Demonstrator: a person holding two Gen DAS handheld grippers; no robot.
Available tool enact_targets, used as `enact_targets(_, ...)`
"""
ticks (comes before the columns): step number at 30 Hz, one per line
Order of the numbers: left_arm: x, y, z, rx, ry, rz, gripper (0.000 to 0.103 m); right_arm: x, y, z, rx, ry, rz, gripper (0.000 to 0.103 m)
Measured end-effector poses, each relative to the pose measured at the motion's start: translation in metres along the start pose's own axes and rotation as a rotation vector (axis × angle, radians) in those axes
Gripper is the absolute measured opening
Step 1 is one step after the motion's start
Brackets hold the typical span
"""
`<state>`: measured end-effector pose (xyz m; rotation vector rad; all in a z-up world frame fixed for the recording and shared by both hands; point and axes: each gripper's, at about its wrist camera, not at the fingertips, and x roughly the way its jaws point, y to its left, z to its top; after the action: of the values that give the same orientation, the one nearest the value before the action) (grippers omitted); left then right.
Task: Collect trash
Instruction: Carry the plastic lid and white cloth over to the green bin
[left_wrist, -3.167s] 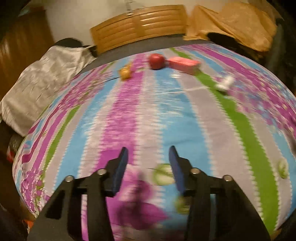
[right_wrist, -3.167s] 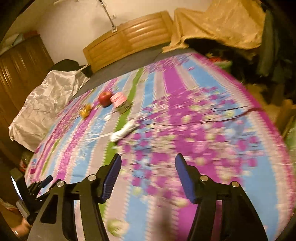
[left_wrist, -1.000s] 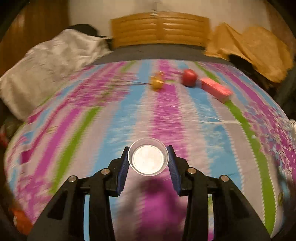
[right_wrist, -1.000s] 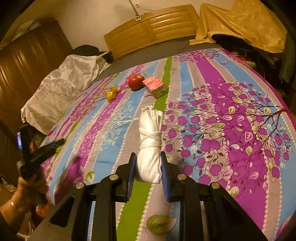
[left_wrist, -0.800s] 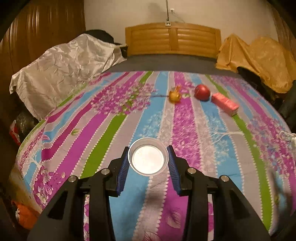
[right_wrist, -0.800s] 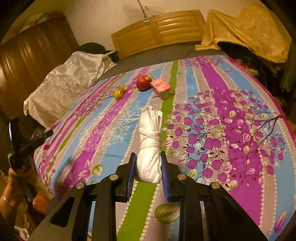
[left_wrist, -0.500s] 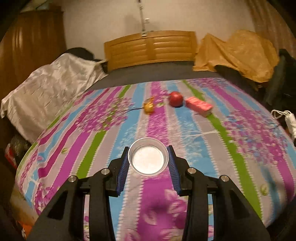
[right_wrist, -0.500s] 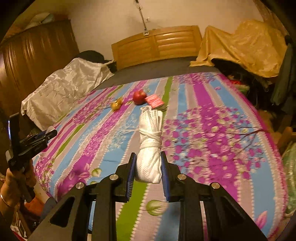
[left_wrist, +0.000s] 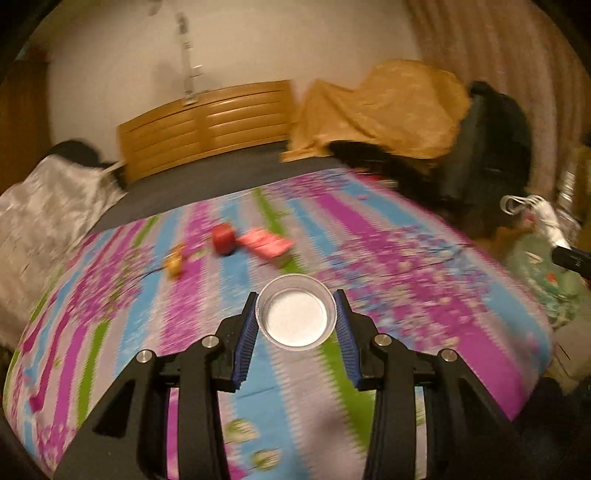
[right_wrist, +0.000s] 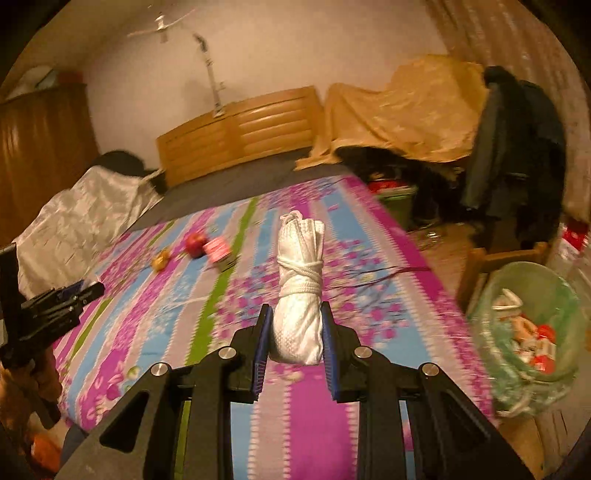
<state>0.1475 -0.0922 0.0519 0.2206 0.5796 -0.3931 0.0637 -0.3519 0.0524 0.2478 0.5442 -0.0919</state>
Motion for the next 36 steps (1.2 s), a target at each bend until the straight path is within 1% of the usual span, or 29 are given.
enact_targets(2, 0.006, -0.026, 0.007, 0.034, -0.002, -0.05, 0.038, -0.012, -0.025, 0.001, 0.032, -0.021, -0.031, 0.027)
enact_targets(3, 0.011, -0.043, 0.012, 0.054, -0.001, -0.084, 0.038, -0.015, -0.031, 0.001, 0.039, -0.027, -0.042, 0.027)
enact_targets(7, 0.028, -0.092, 0.027, 0.086, 0.016, -0.2, 0.038, -0.039, -0.072, 0.002, 0.081, -0.064, -0.115, 0.027)
enact_targets(11, 0.042, -0.136, 0.044, 0.114, 0.012, -0.276, 0.038, -0.065, -0.117, -0.001, 0.132, -0.096, -0.195, 0.027)
enact_targets(15, 0.052, -0.176, 0.065, 0.129, 0.008, -0.368, 0.038, -0.093, -0.167, -0.003, 0.193, -0.129, -0.271, 0.027)
enact_targets(18, 0.061, -0.207, 0.082, 0.146, 0.016, -0.44, 0.038, -0.118, -0.204, 0.002, 0.227, -0.164, -0.332, 0.027)
enact_targets(22, 0.07, -0.251, 0.101, 0.192, 0.017, -0.518, 0.038, -0.15, -0.239, 0.012, 0.236, -0.204, -0.404, 0.027)
enact_targets(24, 0.074, -0.278, 0.11, 0.223, 0.014, -0.556, 0.038, -0.164, -0.259, 0.018, 0.238, -0.211, -0.438, 0.027)
enact_targets(27, 0.077, -0.314, 0.123, 0.256, 0.013, -0.619, 0.038, -0.179, -0.279, 0.026, 0.243, -0.211, -0.465, 0.027)
enact_targets(31, 0.081, -0.363, 0.131, 0.335, 0.008, -0.66, 0.038, -0.188, -0.306, 0.034, 0.271, -0.196, -0.477, 0.027)
enact_targets(32, 0.081, -0.371, 0.132, 0.351, 0.007, -0.663, 0.038, -0.189, -0.31, 0.035, 0.279, -0.191, -0.475, 0.027)
enact_targets(33, 0.083, -0.387, 0.132, 0.379, 0.008, -0.667, 0.038, -0.188, -0.319, 0.034, 0.294, -0.184, -0.47, 0.027)
enact_targets(36, 0.091, -0.417, 0.13, 0.425, 0.027, -0.668, 0.038, -0.179, -0.326, 0.033, 0.323, -0.154, -0.456, 0.027)
